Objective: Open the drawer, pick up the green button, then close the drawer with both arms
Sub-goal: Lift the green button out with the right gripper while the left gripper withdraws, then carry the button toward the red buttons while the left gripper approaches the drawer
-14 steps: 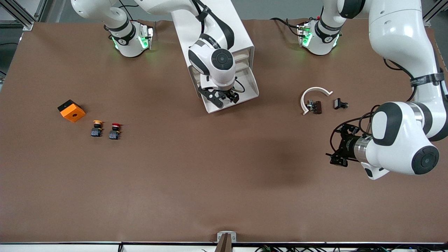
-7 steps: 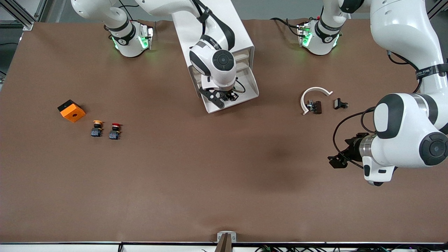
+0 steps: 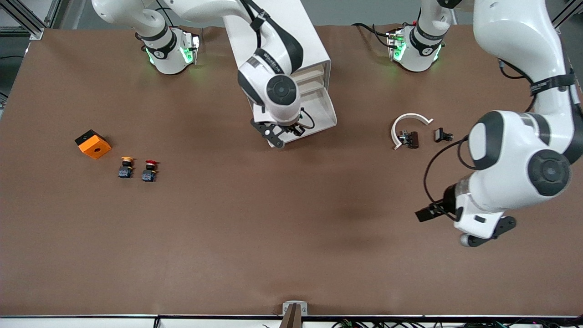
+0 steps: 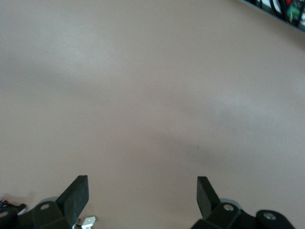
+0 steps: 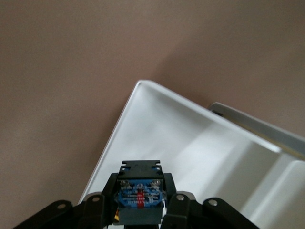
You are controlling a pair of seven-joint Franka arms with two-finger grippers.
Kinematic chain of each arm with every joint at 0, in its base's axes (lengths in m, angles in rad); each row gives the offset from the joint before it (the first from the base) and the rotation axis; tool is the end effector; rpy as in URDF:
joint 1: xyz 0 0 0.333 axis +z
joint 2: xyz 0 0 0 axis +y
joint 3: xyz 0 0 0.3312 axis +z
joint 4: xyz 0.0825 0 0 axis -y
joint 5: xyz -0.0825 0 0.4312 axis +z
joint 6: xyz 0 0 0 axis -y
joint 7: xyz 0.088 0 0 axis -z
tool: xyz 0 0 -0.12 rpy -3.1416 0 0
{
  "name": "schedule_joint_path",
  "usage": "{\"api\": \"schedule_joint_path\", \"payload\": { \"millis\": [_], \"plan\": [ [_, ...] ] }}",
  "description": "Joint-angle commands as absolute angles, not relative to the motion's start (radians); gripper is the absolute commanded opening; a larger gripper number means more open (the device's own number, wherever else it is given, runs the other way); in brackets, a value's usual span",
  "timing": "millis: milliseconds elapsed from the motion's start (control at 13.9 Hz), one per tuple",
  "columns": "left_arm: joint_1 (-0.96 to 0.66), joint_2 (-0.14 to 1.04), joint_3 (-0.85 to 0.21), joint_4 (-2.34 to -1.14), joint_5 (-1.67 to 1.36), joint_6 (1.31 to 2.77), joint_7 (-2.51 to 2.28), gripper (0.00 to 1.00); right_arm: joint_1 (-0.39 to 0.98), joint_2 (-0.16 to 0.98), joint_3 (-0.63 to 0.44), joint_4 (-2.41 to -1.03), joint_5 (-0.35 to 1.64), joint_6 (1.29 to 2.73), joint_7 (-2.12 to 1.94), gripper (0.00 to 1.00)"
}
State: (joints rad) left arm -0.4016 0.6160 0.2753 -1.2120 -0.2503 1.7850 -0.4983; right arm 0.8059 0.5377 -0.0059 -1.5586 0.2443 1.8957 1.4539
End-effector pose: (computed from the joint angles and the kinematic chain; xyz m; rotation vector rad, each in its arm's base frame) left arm 0.7604 -0.1727 0.4142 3.0105 0.5809 -0.0731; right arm 0.4854 0.5302 0.2973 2.8123 -1.1152 -0.4329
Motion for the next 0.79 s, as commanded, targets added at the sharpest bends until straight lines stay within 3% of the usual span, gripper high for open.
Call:
{"api": "schedule_joint_path", "payload": {
  "millis": [0,288,720],
  "plan": [
    [-0.437,0.571,0.243,-1.333,-0.239,1.83,-0.506,1.0,0.686,0.543,0.005,-1.43,0.334,1.706,1.362,0.26],
    [-0.457,0.548,0.18,-1.459,-0.239,1.952,-0.584,1.0,0.546,0.51,0.003,-1.353,0.348,1.51,1.18,0.26],
    [-0.575,0.603,0.16,-1.58,-0.226,2.128,-0.765,1.0,0.345,0.417,-0.005,-1.367,0.205,1.393,0.61,0.26]
  ]
}}
